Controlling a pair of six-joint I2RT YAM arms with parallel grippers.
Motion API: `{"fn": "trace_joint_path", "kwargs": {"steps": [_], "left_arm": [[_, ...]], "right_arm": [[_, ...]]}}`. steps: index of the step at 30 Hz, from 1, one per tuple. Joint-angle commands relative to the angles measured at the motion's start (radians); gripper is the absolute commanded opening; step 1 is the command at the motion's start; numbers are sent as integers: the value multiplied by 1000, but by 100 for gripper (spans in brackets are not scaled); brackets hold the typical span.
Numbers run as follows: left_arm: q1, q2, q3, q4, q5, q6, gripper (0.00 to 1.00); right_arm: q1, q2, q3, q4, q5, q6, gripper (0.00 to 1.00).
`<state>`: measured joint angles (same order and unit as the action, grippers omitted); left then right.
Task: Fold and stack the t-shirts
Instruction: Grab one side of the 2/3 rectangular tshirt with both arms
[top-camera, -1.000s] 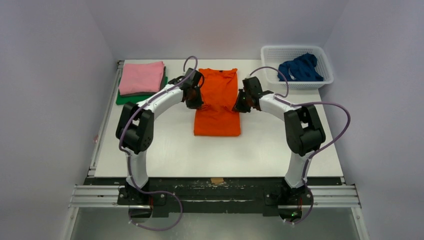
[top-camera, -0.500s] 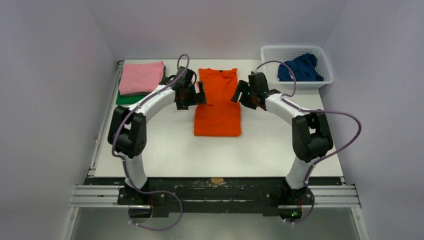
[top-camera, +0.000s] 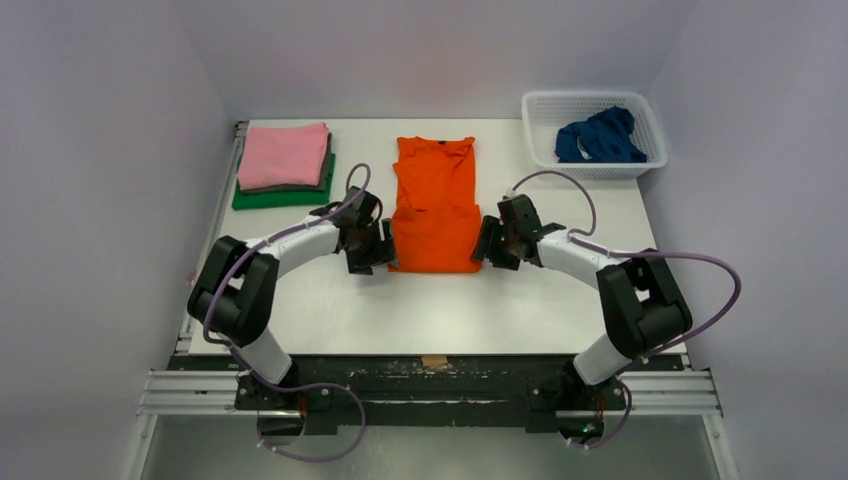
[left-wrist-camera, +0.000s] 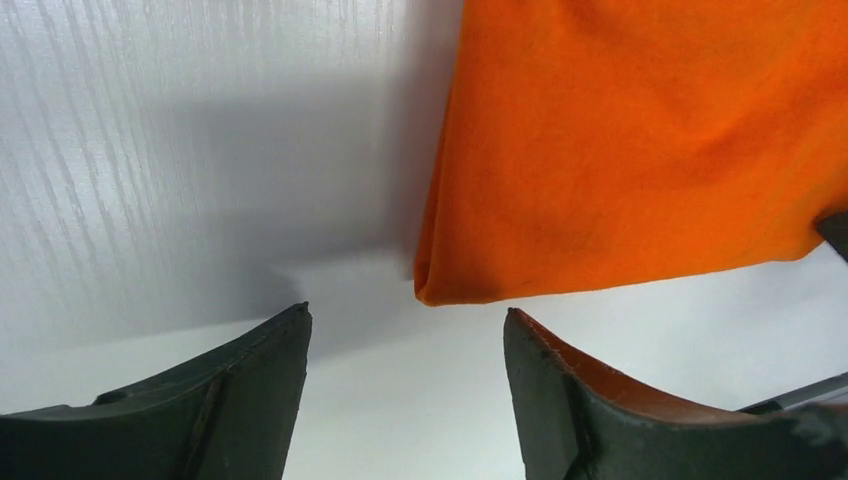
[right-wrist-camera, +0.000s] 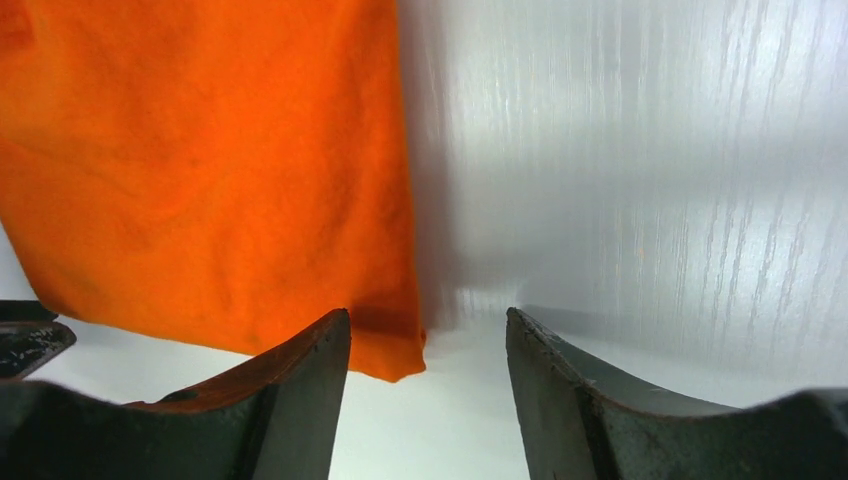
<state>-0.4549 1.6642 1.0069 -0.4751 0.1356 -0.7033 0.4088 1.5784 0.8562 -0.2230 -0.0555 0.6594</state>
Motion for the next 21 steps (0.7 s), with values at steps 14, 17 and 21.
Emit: {"fn": "trace_joint_path", "kwargs": {"steps": [14,17,21], "left_arm": [[-21,125,17,88,41,-33,19],[-23,116,4,109,52,-36,0],[-27,62,-47,144,46,-41,0]], "right_arm": [[32,20,-65,59,-38,22,40],[41,29,-70,63,-54,29,32],[68,29,-80,80,-87,37,16]]}}
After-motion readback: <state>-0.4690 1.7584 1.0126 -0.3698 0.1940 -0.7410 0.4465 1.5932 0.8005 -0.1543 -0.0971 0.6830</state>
